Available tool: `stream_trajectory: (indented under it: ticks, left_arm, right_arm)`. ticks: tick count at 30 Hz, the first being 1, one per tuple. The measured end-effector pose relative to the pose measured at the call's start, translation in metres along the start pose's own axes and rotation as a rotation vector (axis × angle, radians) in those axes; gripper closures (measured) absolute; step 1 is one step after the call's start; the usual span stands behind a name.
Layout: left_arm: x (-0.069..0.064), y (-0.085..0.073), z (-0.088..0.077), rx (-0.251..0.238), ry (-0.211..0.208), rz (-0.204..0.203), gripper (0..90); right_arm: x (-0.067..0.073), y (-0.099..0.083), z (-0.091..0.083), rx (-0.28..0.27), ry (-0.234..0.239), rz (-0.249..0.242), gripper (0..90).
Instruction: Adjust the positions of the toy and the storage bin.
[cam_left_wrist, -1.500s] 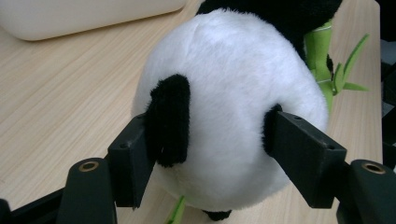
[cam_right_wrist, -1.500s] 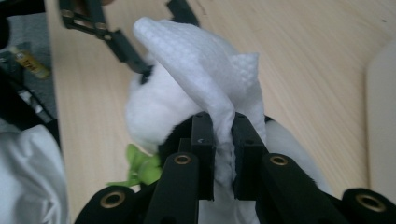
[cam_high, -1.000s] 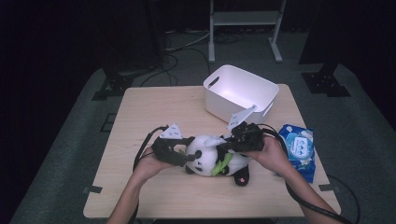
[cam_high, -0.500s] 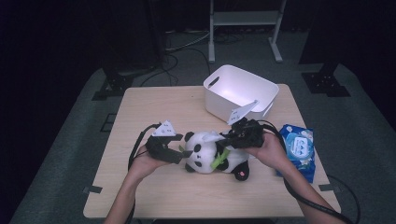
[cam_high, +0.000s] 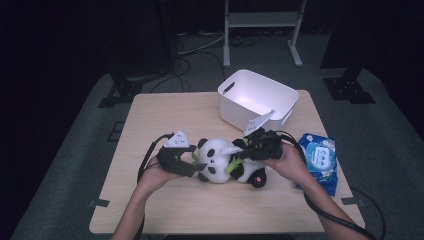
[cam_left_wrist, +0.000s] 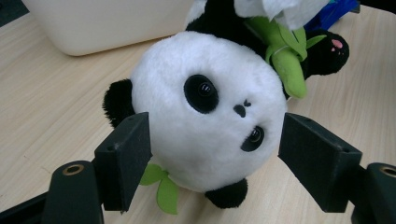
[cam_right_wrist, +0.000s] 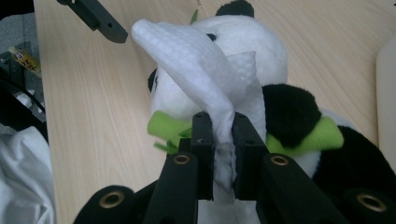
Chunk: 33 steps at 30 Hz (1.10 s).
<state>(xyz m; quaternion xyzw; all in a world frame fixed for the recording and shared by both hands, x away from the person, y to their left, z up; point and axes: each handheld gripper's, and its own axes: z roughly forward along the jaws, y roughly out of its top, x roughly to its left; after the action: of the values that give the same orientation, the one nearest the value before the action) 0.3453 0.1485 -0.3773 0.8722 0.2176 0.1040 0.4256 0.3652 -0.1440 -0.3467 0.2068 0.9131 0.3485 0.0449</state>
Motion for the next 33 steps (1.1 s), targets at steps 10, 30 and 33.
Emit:
stream_trajectory:
  ticks: [10, 30, 33]
  left_arm:
    - [0.001, -0.001, -0.002, 0.005, 0.009, -0.001, 22.9]
    - [0.005, -0.008, -0.009, 0.015, 0.015, -0.011, 20.6]
    - [0.005, -0.009, -0.009, 0.009, 0.014, -0.016, 20.3]
  right_arm:
    - [-0.008, -0.03, -0.022, -0.004, -0.025, 0.075, 80.9]
    - [-0.05, -0.127, -0.074, 0.015, -0.163, 0.316, 80.5]
    - [-0.056, -0.144, -0.081, 0.023, -0.19, 0.359, 80.2]
